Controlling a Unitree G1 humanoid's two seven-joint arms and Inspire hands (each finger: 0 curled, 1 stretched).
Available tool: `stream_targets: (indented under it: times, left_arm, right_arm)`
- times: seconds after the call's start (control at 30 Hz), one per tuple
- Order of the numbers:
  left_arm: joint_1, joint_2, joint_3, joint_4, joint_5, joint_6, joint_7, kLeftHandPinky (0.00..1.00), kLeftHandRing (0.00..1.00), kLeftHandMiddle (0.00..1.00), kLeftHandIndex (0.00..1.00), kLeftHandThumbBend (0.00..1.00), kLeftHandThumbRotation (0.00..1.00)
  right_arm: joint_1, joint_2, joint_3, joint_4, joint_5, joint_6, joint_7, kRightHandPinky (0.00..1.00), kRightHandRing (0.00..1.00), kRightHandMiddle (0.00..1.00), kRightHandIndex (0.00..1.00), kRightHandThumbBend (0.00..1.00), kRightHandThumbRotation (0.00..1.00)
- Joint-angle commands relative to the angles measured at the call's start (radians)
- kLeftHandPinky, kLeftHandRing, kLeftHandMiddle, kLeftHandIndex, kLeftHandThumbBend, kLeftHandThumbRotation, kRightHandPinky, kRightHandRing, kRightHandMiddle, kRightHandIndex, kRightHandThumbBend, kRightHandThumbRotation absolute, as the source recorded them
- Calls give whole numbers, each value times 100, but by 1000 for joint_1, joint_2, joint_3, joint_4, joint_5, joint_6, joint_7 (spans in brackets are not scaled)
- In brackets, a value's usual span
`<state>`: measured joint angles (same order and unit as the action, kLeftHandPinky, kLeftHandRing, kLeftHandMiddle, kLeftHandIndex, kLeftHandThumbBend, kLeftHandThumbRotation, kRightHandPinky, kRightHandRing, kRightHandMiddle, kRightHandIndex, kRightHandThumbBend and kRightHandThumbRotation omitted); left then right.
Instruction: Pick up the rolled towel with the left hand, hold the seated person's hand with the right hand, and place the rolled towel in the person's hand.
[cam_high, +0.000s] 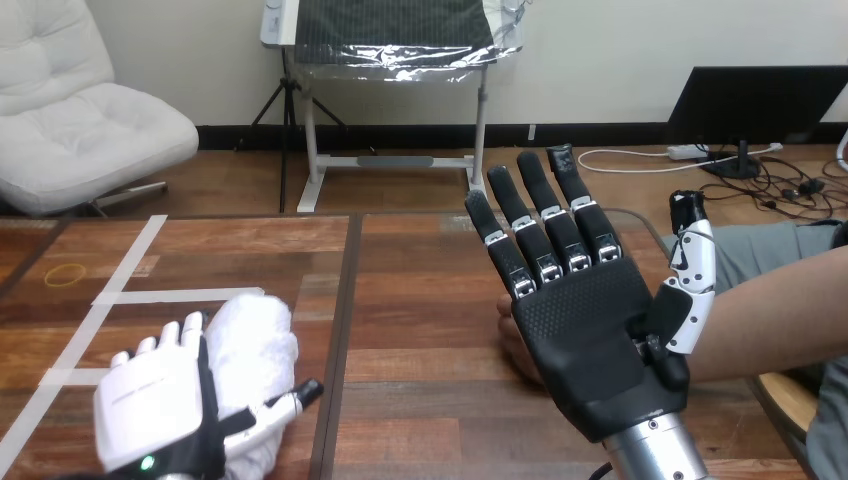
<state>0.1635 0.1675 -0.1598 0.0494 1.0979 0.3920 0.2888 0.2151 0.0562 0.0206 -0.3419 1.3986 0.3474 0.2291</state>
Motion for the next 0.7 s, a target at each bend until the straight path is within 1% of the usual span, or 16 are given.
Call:
stream_targets:
  times: [0.0,0.2,0.4,0.5,0.67]
  left_arm:
    - [-105,23,-14,102,-8,29,11,93,90,92,92,98,88]
    - [-149,30,-30,158,-20,66,-19,95,92,93,93,96,89]
    - [-179,37,-39,200,-45,76,-3,96,93,94,94,94,88]
    - [-195,39,-45,220,-50,94,-8,96,93,94,94,94,87]
    - [-225,44,-60,256,-46,133,-36,96,93,95,94,94,88]
  right_arm:
    - [-46,39,-15,-29,4,1,15,100,100,100,100,42,80]
    - [-45,36,-19,-31,7,4,16,100,100,100,100,42,79]
    - [-45,34,-23,-32,14,8,17,100,100,100,100,41,79]
    - [-44,33,-25,-34,15,11,18,100,100,100,100,41,79]
    - [-42,32,-29,-39,7,12,10,100,100,100,100,41,78]
